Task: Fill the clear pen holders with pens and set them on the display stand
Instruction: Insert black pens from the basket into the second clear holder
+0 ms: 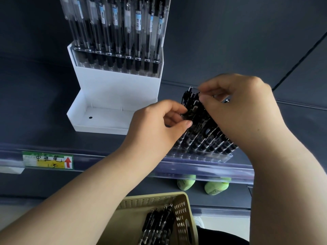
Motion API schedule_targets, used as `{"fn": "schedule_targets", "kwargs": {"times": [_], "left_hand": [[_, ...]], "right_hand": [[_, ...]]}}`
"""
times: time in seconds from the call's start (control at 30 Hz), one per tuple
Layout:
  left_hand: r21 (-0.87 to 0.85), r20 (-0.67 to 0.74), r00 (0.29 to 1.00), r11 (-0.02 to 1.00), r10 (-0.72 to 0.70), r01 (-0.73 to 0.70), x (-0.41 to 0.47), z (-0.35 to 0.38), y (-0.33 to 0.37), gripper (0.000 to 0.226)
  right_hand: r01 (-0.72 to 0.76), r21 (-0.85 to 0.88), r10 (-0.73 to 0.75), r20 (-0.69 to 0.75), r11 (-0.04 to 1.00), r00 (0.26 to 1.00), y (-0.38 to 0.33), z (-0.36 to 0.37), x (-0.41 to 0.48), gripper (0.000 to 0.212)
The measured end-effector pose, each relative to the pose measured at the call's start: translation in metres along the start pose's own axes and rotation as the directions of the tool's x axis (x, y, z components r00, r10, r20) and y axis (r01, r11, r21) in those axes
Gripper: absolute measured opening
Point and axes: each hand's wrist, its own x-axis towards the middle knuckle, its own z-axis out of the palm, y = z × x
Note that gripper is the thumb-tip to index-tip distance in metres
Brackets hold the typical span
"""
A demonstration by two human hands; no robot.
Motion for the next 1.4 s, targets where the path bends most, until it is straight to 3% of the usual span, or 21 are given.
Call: {"fn": "schedule_targets", "kwargs": {"times": [0.4,0.6,0.73,0.83,0.93,1.03,1.17,1.33,1.4], "left_hand": [[0.142,-0.08,0.994,0.988,0.072,-0.06,0.0,0.004,-0.004,0.01],[0.268,-0.034,0.992,0.957,0.121,-0.108,-0.008,-0.01,-0.005,0.014],[0.421,0.041,0.988,0.895,0.145,-0.149,-0.02,-0.028,-0.009,0.014],[0.622,0.134,0.987,0.767,0.093,-0.157,-0.044,-0.041,-0.015,0.019],[0.746,0.187,0.981,0.657,-0.045,-0.112,-0.072,-0.052,-0.026,0.027],[0.789,0.185,0.971,0.612,-0.149,-0.057,-0.099,-0.059,-0.04,0.027],[0.801,0.15,0.951,0.597,-0.272,0.045,-0.127,-0.05,-0.064,0.025],[0.797,0.147,0.89,0.585,-0.431,0.152,-0.148,-0.021,-0.11,0.029],[0.769,0.148,0.844,0.597,-0.515,0.229,-0.153,-0.009,-0.132,0.032]], "right_hand": [[0.037,-0.03,-0.037,0.002,0.999,0.999,-0.003,0.002,0.001,0.017],[0.069,-0.038,-0.071,-0.054,0.997,0.996,-0.012,-0.004,-0.008,0.018],[0.131,-0.099,-0.14,-0.094,0.986,0.986,-0.015,0.0,-0.03,0.022],[0.204,-0.173,-0.226,-0.124,0.964,0.966,-0.014,0.013,-0.059,0.025],[0.257,-0.171,-0.267,-0.041,0.951,0.963,-0.01,0.033,-0.094,0.026],[0.194,-0.139,-0.166,0.192,0.971,0.967,-0.004,0.052,-0.125,0.028],[0.002,-0.264,0.151,0.556,0.964,0.818,0.007,0.077,-0.145,0.037],[-0.082,-0.457,0.407,0.679,0.886,0.611,0.014,0.115,-0.161,0.033],[-0.197,-0.463,0.489,0.68,0.864,0.546,0.019,0.129,-0.171,0.034]]}}
